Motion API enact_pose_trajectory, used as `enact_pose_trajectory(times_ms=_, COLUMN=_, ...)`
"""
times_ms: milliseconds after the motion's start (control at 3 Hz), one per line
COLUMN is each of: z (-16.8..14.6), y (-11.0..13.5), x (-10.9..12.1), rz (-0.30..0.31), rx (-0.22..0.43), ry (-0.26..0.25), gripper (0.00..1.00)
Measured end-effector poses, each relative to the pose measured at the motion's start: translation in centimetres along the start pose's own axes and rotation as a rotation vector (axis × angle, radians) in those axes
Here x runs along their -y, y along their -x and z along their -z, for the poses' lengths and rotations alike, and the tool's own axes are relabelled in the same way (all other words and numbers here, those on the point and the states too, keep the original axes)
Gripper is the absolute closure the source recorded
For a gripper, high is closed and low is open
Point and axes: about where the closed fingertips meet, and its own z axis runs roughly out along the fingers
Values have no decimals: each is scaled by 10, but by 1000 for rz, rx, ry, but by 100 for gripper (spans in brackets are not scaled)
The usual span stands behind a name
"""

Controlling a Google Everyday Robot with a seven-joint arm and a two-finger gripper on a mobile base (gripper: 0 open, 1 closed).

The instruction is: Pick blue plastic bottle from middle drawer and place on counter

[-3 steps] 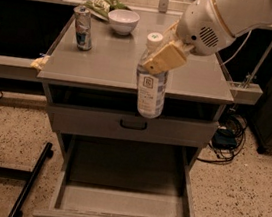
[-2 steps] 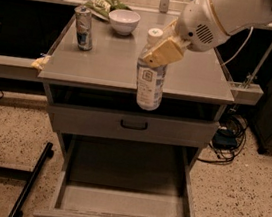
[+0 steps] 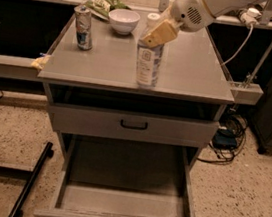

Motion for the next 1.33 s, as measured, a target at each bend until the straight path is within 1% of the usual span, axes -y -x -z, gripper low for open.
enact_pose_trajectory(times_ms=333, z=-6, y=10, x=33, rz=4, rx=10, ry=-8, gripper=100)
enact_pose_trajectory(times_ms=667, z=-14, y=11, x=51, rz=-21, rx=30, ry=-2, gripper=100)
enact_pose_trajectory(times_ms=1333, z=-32, y=1, x=64, rz=-97, rx=52, ry=39, gripper=100)
